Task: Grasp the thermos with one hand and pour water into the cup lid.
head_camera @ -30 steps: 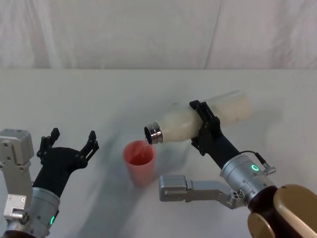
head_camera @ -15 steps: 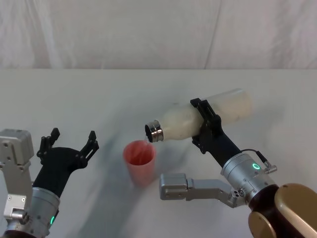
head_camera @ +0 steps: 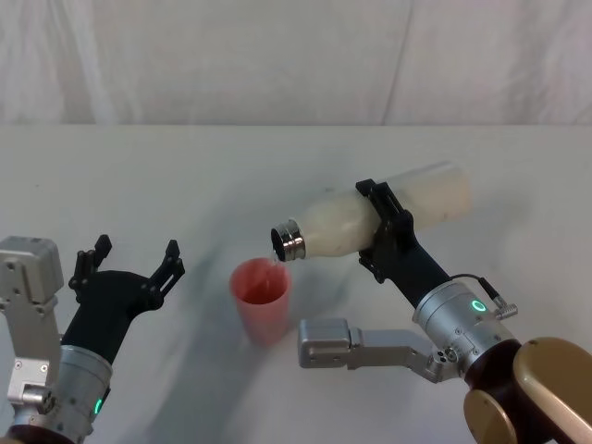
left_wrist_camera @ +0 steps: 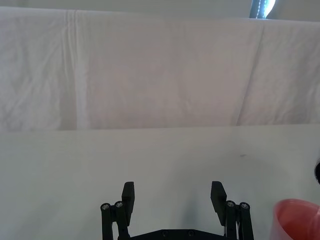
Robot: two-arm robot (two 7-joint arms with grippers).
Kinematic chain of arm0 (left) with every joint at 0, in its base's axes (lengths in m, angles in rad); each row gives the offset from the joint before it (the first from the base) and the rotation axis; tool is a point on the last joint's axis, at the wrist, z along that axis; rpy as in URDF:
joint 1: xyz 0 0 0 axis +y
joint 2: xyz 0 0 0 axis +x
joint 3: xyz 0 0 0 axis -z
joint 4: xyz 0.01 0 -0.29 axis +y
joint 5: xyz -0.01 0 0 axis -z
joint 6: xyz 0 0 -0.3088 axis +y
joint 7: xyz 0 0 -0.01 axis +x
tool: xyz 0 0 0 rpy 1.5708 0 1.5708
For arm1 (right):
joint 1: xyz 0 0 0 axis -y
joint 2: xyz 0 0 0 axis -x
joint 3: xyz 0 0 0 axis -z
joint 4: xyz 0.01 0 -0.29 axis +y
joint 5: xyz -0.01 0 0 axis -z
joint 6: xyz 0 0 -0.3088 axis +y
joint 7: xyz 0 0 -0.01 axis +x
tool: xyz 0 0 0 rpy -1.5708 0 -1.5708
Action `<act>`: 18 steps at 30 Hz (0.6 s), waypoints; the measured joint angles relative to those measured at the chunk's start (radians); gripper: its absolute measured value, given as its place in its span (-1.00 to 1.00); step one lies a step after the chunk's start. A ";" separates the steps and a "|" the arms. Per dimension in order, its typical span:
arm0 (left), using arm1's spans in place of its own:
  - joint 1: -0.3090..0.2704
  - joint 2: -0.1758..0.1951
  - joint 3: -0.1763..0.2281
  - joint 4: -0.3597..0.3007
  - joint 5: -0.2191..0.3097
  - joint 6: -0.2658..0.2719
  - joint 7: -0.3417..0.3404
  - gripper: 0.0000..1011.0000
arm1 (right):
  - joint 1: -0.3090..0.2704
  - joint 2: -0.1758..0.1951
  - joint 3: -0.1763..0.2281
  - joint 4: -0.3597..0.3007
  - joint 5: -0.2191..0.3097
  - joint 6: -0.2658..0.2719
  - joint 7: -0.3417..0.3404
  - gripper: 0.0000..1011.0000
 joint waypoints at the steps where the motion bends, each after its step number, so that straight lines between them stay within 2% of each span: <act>1: 0.000 0.000 0.000 0.000 0.000 0.000 0.000 0.98 | 0.000 0.000 0.000 0.000 0.000 0.000 0.000 0.90; 14: 0.000 0.000 0.000 0.000 0.000 0.000 0.000 0.98 | 0.000 -0.003 0.000 0.001 0.006 0.000 0.001 0.90; 18: 0.000 0.000 0.000 0.000 0.000 0.000 0.000 0.98 | -0.006 -0.006 0.010 -0.001 0.032 -0.012 0.001 0.90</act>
